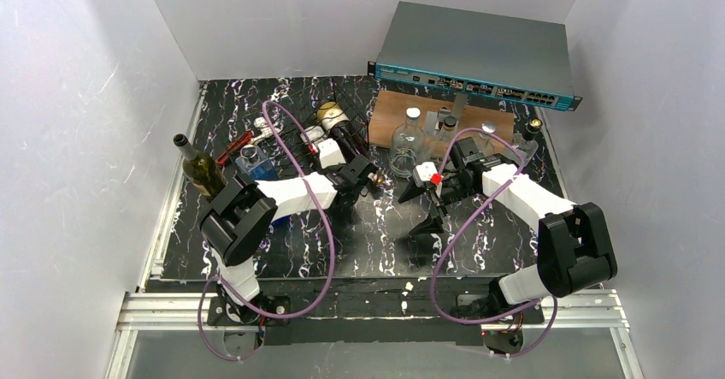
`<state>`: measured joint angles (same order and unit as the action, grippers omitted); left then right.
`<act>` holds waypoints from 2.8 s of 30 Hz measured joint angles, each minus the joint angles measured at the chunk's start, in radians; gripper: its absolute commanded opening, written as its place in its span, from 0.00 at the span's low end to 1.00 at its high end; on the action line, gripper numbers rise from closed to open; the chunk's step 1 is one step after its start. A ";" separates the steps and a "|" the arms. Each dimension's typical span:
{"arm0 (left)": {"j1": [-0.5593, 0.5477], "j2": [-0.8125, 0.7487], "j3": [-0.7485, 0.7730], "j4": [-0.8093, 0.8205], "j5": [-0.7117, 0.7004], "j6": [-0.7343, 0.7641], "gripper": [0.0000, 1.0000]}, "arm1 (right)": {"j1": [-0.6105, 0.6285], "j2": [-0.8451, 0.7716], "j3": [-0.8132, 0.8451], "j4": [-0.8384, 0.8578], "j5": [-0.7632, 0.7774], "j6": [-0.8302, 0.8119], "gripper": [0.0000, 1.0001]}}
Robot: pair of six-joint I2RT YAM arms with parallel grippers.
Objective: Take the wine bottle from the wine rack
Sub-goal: Pick up the wine bottle from the wine rack.
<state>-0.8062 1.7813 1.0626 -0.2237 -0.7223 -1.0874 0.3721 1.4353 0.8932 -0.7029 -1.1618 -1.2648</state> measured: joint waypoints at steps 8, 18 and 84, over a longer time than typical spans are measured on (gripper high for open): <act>-0.105 -0.048 0.004 -0.100 -0.028 -0.090 0.00 | 0.000 0.000 0.001 -0.004 0.010 -0.013 1.00; -0.180 -0.106 0.004 -0.193 -0.025 -0.209 0.00 | 0.000 0.000 0.001 -0.005 0.020 -0.023 1.00; -0.482 -0.628 -0.206 -0.460 0.320 -0.414 0.00 | 0.004 0.011 0.001 -0.005 0.059 -0.050 1.00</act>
<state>-1.2881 1.1530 0.8562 -0.6842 -0.4026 -1.5009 0.3763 1.4467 0.8940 -0.7082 -1.1027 -1.3144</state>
